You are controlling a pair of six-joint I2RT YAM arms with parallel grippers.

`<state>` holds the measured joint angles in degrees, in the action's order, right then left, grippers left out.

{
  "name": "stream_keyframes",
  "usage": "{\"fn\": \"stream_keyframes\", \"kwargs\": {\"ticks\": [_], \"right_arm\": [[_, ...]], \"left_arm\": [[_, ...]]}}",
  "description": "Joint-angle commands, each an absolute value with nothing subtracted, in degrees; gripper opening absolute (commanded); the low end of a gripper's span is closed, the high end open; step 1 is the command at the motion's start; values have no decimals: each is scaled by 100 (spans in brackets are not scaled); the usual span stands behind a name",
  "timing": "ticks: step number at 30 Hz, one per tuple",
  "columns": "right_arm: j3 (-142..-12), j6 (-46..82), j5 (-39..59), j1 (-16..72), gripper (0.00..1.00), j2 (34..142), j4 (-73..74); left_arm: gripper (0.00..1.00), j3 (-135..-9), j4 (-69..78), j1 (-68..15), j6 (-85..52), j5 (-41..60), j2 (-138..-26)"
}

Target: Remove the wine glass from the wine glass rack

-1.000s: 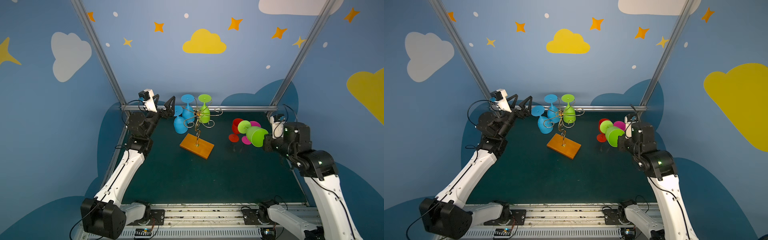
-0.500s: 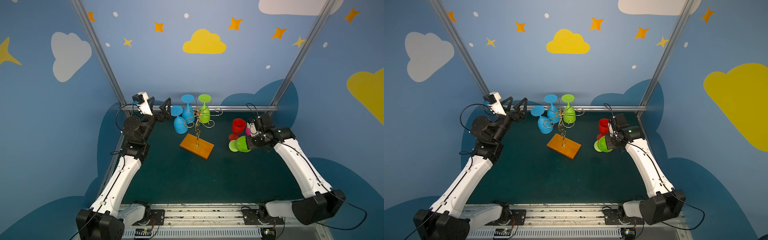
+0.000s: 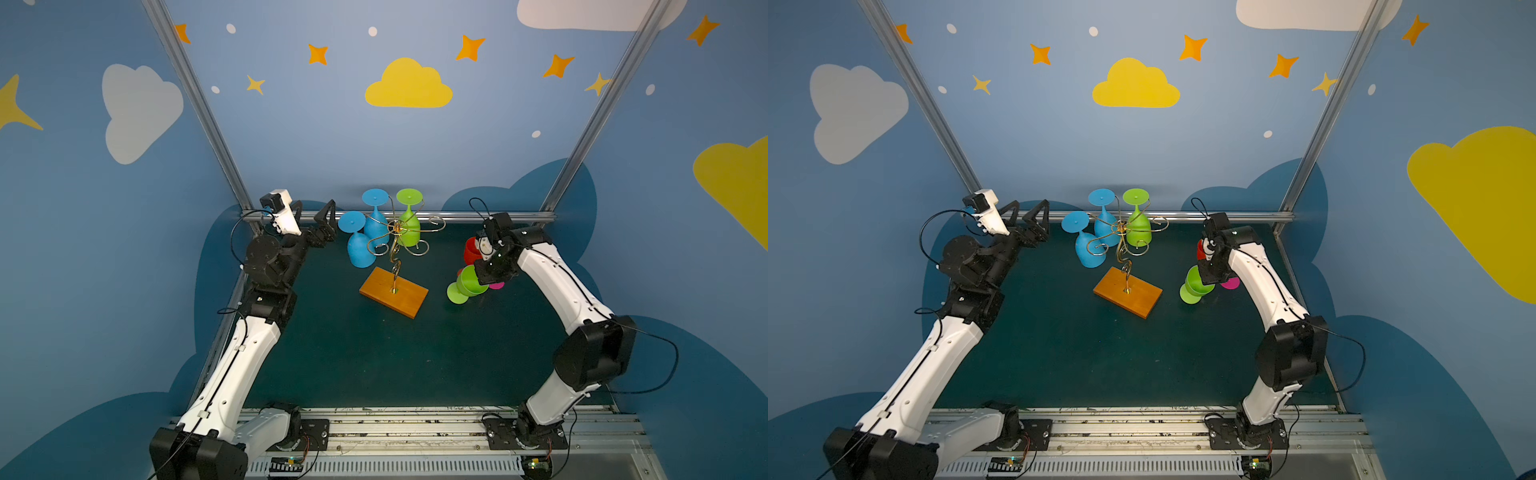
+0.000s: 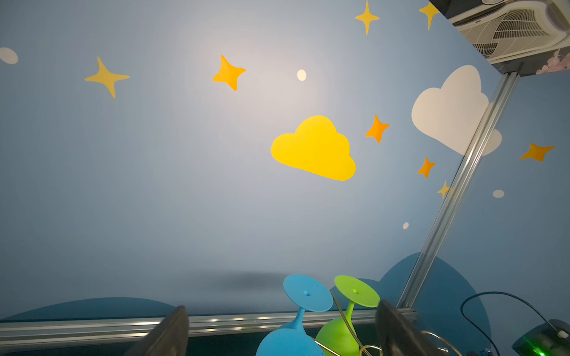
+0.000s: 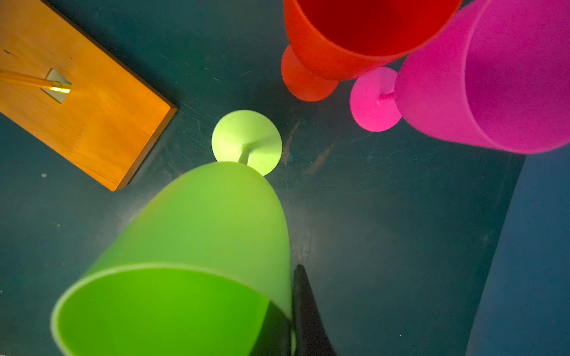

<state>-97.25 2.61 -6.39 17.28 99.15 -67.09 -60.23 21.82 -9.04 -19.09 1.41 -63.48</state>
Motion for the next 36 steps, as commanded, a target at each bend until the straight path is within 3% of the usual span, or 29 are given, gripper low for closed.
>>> {"fn": "stream_keyframes", "kwargs": {"ticks": [1, 11, 20, 26, 31, 36], "right_arm": [[-10366, 465, -705, 1702, 0, 10454, -7579], [-10684, 539, -326, 1698, 0, 10964, -7620], [-10905, 543, -224, 1679, 27, 10741, -7546], [-10935, 543, -10, 1640, 41, 10277, -7287], [-10640, 642, 422, 1547, 48, 9605, -6758], [-9360, 726, 1184, 1459, 54, 8334, -5094]], "left_arm": [[93, -6012, 2098, -884, -1894, 3, -6247], [93, -5964, 1929, -861, -1794, -388, -6149], [92, -5949, 1536, -704, -2127, -996, -6205], [90, -6027, 1226, -231, -2936, -343, -6386], [84, -6254, 864, 142, -3464, 593, -6662], [76, -6419, 702, 495, -3949, 1778, -7043]]}}
